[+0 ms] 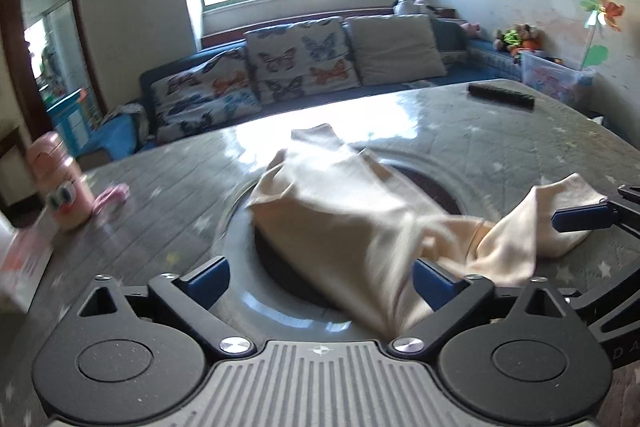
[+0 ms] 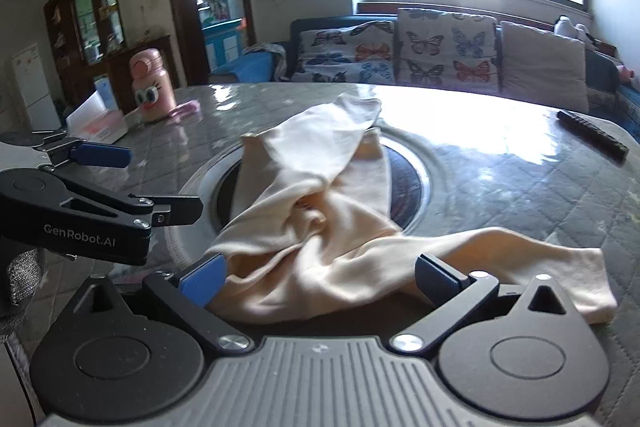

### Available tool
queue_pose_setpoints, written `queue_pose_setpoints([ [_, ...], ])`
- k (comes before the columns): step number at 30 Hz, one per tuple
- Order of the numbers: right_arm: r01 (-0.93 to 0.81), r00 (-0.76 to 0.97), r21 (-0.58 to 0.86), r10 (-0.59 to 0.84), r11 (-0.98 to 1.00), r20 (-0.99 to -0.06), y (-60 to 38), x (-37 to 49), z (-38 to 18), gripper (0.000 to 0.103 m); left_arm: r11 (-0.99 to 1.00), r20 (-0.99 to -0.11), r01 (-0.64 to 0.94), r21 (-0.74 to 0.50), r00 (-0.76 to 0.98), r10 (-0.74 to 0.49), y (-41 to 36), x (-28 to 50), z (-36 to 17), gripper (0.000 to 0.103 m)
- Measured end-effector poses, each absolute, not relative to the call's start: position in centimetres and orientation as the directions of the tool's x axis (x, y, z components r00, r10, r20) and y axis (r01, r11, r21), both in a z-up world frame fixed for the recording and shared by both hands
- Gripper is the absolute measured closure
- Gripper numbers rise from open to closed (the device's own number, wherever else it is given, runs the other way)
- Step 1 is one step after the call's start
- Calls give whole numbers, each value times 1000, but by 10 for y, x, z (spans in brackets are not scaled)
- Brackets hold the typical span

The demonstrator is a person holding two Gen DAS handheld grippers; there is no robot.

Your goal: Fold clothes

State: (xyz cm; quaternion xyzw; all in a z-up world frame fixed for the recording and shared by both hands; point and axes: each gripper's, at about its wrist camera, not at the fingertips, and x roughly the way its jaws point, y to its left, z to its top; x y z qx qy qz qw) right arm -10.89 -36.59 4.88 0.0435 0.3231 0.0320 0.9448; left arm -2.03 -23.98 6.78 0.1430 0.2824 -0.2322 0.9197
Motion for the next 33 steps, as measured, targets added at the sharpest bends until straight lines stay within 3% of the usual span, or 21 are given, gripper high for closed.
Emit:
queue_pose_setpoints([
  [11,96,775,156,24,983,-631,-417,-90,43,14,759,-621,623,189,675,-398,-307,22,51,24],
  [14,107,764,176,33,979,-644,-422,-85,37,20,753,-657,627,200,656,-372,-314,33,40,46],
  [16,107,755,186,42,977,-654,-423,-83,33,24,753,-677,631,184,637,-369,-312,38,35,68],
  [19,102,746,197,56,975,-664,-424,-83,28,33,764,-674,623,167,638,-372,-302,40,34,90],
  [29,111,747,228,70,967,-661,-423,-91,25,85,850,-604,519,95,708,-365,-243,28,64,96],
  [33,112,758,227,65,967,-649,-423,-99,30,92,882,-590,468,56,728,-349,-209,19,72,97],
])
